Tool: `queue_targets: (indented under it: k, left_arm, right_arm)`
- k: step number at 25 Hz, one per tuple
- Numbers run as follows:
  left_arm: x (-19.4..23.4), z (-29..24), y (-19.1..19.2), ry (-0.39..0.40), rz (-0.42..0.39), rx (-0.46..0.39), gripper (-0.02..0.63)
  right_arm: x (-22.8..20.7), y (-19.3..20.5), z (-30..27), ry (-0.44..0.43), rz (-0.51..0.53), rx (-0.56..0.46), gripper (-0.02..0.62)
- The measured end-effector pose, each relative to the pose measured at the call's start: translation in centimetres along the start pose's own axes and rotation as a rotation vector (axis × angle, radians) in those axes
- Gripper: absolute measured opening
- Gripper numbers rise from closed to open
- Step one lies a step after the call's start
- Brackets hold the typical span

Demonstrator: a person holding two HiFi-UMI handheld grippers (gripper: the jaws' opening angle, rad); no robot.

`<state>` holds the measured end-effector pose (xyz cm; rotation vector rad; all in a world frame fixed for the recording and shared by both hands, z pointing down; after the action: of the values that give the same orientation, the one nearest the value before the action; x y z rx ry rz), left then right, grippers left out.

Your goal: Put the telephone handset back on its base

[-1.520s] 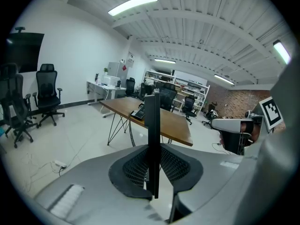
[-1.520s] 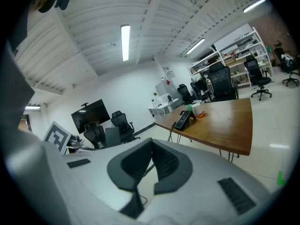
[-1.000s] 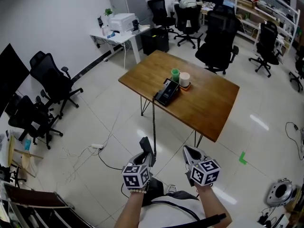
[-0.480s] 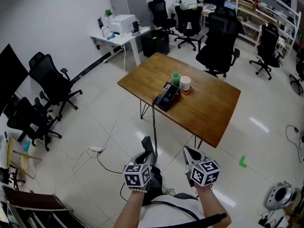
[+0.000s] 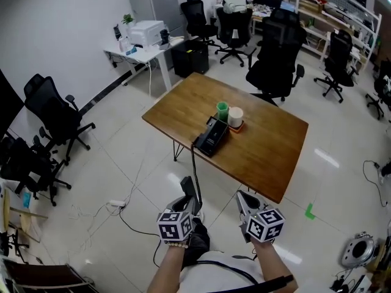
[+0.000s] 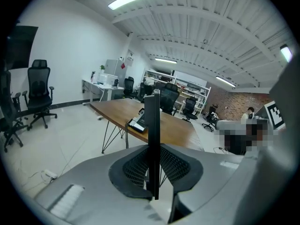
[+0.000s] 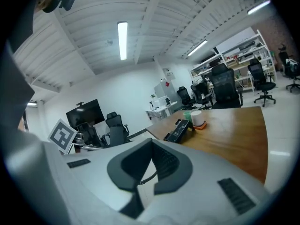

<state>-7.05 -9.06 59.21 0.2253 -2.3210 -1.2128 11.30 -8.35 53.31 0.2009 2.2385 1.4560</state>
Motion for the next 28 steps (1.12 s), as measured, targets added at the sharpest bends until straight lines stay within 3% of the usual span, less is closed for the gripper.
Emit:
queue_targets:
  k: [15, 28]
  left_arm:
    - [7.1, -8.6, -6.9, 0.103, 0.000, 0.119, 0.067]
    - [11.0, -16.3, -10.3, 0.290, -0.014, 0.267, 0.067]
  right_arm:
    - [-2.0, -5.6, -11.7, 0.079, -0.027, 0.031, 0.000]
    - [-3.9, -8.9, -19.7, 0.163, -0.061, 0.025, 0.000]
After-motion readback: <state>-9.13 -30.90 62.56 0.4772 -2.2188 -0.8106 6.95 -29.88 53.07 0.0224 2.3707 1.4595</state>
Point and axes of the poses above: the fingertips, and each gripper's own axes: z backward along the fingers, x to its left, y out of its underside, the point moved 1 cm from there along z, backward along the fingers, and after that the axes turned 6 degrees about y, right-handed, at the moved point
